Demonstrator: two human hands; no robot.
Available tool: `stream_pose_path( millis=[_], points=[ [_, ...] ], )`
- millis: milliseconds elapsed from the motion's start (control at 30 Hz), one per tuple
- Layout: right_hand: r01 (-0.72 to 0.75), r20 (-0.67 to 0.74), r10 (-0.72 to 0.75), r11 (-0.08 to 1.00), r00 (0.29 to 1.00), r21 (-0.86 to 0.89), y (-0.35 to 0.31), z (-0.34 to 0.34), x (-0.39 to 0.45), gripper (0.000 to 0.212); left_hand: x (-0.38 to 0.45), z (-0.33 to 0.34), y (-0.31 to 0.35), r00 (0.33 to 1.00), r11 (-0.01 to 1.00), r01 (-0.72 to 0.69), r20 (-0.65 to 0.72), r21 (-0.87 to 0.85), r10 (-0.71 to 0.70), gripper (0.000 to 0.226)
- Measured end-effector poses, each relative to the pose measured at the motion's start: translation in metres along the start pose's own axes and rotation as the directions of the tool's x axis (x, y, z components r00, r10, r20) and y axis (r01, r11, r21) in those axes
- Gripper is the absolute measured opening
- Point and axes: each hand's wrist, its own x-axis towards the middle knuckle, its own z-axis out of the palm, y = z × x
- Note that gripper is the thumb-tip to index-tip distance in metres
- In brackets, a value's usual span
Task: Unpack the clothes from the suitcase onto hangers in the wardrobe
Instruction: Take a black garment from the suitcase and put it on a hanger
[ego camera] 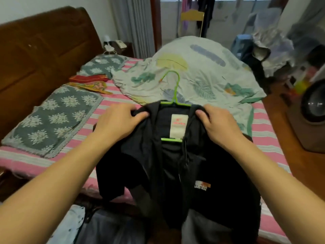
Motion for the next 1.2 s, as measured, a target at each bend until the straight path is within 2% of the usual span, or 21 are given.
stream_pose_path(
  millis=[100,167,233,300,333,367,433,500,533,600,667,733,767,833,867,900,967,1033,1100,1133,1200],
  points=[
    [-0.157,0.082,0.149,0.983,0.985,0.093,0.076,0.056,0.114,0.034,0.123,0.075,0.028,0.993,0.993,0.101,-0.051,-0.052,-0.104,0.045],
    [-0.284,0.135,0.265,0.948,0.955,0.144,0.142,0.108,0.171,0.054,0.184,0.146,0.042,0.977,0.969,0.185,-0.072,-0.164,-0.199,0.051],
    [-0.390,0.230,0.360,0.915,0.904,0.102,0.199,0.166,0.181,0.068,0.191,0.231,0.053,0.958,0.905,0.273,0.007,-0.325,-0.286,0.053],
    [-0.379,0.366,0.354,0.925,0.861,-0.002,0.247,0.219,0.136,0.061,0.138,0.322,0.061,0.945,0.865,0.322,0.185,-0.385,-0.269,0.052],
    [-0.360,0.457,0.336,0.932,0.823,-0.036,0.264,0.244,0.096,0.060,0.092,0.365,0.062,0.913,0.855,0.362,0.328,-0.372,-0.244,0.054],
    [-0.363,0.549,0.336,0.930,0.765,-0.065,0.275,0.266,0.046,0.061,0.041,0.398,0.060,0.839,0.851,0.422,0.492,-0.314,-0.234,0.057],
    [-0.434,0.702,0.378,0.894,0.604,-0.109,0.290,0.303,-0.059,0.060,-0.056,0.455,0.047,0.632,0.870,0.474,0.740,-0.136,-0.228,0.064],
    [-0.457,0.746,0.414,0.874,0.521,-0.166,0.292,0.321,-0.147,0.058,-0.121,0.484,0.030,0.550,0.906,0.420,0.807,-0.044,-0.216,0.071],
    [-0.458,0.724,0.440,0.868,0.532,-0.191,0.289,0.330,-0.183,0.053,-0.146,0.498,0.021,0.528,0.918,0.396,0.824,-0.026,-0.205,0.078],
    [-0.464,0.629,0.477,0.862,0.613,-0.201,0.271,0.343,-0.230,0.033,-0.177,0.517,0.004,0.511,0.946,0.324,0.843,-0.009,-0.167,0.091],
    [-0.512,0.566,0.496,0.846,0.658,-0.146,0.241,0.352,-0.255,0.017,-0.195,0.526,-0.003,0.534,0.930,0.367,0.825,-0.026,-0.187,0.077],
    [-0.587,0.594,0.527,0.802,0.608,-0.111,0.211,0.368,-0.272,0.019,-0.197,0.524,0.003,0.566,0.767,0.629,0.751,-0.128,-0.340,0.044],
    [-0.614,0.600,0.552,0.779,0.579,-0.124,0.200,0.378,-0.280,0.027,-0.192,0.523,0.005,0.529,0.616,0.766,0.721,-0.181,-0.447,0.029],
    [-0.659,0.579,0.631,0.724,0.516,-0.202,0.187,0.396,-0.291,0.042,-0.183,0.529,0.004,0.279,0.177,0.960,0.803,-0.217,-0.527,0.029],
    [-0.658,0.551,0.661,0.712,0.509,-0.246,0.183,0.403,-0.295,0.047,-0.181,0.533,0.003,0.175,-0.034,0.975,0.851,-0.220,-0.495,0.035],
    [-0.638,0.515,0.671,0.719,0.532,-0.277,0.180,0.410,-0.298,0.048,-0.178,0.537,0.002,0.125,-0.171,0.959,0.879,-0.226,-0.460,0.035],
    [-0.626,0.435,0.681,0.725,0.589,-0.287,0.176,0.418,-0.303,0.041,-0.174,0.541,-0.001,0.144,-0.315,0.904,0.900,-0.289,-0.412,0.029],
    [-0.683,0.375,0.716,0.689,0.589,-0.241,0.174,0.416,-0.306,0.028,-0.171,0.540,-0.005,0.217,-0.314,0.886,0.903,-0.342,-0.370,0.034],
    [-0.823,0.335,0.812,0.548,0.478,-0.153,0.172,0.406,-0.306,0.015,-0.179,0.528,-0.008,0.334,-0.208,0.881,0.870,-0.425,-0.361,0.029],
    [-0.894,0.334,0.853,0.444,0.400,-0.064,0.169,0.399,-0.305,0.010,-0.188,0.519,-0.010,0.354,-0.155,0.888,0.858,-0.434,-0.372,0.022],
    [-0.939,0.369,0.864,0.304,0.343,0.161,0.159,0.386,-0.302,0.012,-0.212,0.498,-0.014,0.484,0.148,0.874,0.811,-0.462,-0.330,0.013]
  ],
)
